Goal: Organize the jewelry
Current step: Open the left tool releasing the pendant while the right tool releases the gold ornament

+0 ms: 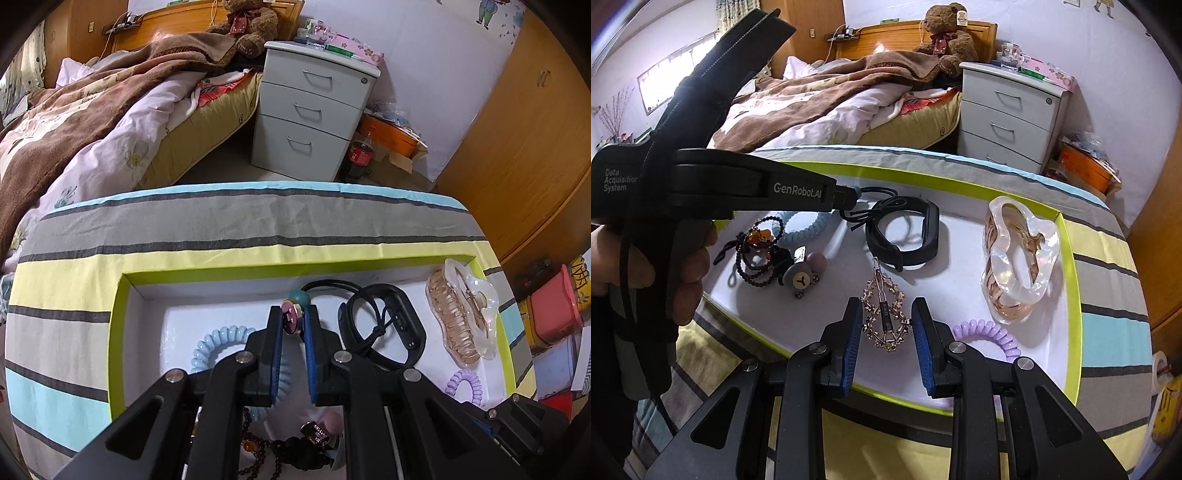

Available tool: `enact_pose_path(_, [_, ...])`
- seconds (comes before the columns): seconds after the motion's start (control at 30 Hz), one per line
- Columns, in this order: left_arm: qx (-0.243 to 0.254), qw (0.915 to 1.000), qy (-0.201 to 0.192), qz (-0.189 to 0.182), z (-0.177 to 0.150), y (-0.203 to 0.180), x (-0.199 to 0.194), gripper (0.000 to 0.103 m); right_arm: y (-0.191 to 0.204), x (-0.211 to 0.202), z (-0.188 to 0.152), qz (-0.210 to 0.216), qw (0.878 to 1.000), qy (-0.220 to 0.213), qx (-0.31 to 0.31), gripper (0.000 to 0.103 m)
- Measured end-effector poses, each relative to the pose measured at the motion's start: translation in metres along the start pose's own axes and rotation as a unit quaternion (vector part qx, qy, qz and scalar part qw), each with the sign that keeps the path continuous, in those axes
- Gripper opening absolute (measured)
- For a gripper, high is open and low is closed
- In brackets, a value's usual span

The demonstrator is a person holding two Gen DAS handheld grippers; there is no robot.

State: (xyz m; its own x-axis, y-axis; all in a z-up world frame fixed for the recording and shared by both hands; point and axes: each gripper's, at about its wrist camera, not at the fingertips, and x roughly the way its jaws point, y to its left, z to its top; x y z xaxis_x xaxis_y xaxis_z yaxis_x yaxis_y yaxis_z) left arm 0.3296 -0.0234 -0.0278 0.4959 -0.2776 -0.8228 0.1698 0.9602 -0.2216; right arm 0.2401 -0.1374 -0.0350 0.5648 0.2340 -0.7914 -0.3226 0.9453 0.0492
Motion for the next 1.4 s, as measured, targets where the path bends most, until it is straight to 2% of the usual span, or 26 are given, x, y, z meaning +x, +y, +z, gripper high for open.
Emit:
enact_pose_path(0.57, [-0.003,1.0,0.002,-0.003,0.0,0.0,0.001,0.013,0.0,0.002,0.002,0.0,1.0,0.001,0.001,0.029])
enact_pose_path(0.9, [-0.006,1.0,0.004,-0.001,-0.004,0.0,-0.002,0.032,-0.002,0.002,0.001,-0.007,1.0,0.0,0.003,0.03])
enact_pose_path(1.0, [-0.001,1.0,0.001,0.0,-0.005,-0.002,-0.005,0.039,-0.001,-0.001,0.001,-0.01,1.0,-0.004,0.002,0.041])
enact_pose_path(1.2, [-0.001,1.0,-0.006,0.001,-0.006,-0.003,-0.013,0.047,0.0,-0.006,0.0,-0.012,1.0,-0.01,0.001,0.042])
enact_pose_path(1.4, [0.001,0.9999,-0.014,0.003,-0.009,-0.005,-0.024,0.05,0.003,-0.014,-0.001,-0.013,1.0,-0.018,0.001,0.042])
